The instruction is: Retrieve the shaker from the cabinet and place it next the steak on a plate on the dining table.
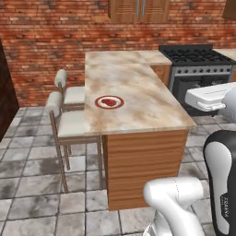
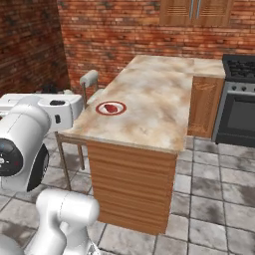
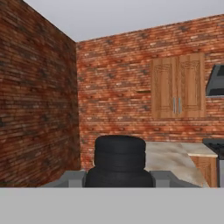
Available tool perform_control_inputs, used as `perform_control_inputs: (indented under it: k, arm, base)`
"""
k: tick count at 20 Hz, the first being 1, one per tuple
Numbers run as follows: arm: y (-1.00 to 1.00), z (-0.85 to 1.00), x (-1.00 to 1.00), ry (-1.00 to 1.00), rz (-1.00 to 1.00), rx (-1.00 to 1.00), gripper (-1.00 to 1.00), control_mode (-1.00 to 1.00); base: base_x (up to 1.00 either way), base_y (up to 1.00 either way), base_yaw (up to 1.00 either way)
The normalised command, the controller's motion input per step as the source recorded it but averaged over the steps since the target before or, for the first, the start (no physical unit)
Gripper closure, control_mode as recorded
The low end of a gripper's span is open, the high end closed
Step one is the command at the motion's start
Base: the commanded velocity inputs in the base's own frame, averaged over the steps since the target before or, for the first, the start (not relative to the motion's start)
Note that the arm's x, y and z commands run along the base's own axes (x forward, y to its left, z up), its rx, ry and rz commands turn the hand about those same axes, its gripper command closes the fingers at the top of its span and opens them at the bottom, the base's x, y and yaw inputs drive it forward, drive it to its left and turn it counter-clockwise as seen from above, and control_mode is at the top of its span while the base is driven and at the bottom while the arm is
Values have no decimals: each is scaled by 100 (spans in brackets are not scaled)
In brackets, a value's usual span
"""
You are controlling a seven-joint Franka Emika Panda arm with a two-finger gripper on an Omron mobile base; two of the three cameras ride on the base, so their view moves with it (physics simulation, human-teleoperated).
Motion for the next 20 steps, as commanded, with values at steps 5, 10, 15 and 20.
perform_control_inputs:
  k: [5, 10, 15, 20]
  arm:
    - [0, 0, 0, 0, 0, 0, 100, 100]
    - [0, 0, 0, 0, 0, 0, 100, 100]
    - [0, 0, 0, 0, 0, 0, 100, 100]
    - [0, 0, 0, 0, 0, 0, 100, 100]
  base:
    - [11, 96, -18]
    - [47, 14, -4]
    - [55, -34, 0]
    - [95, -2, -5]
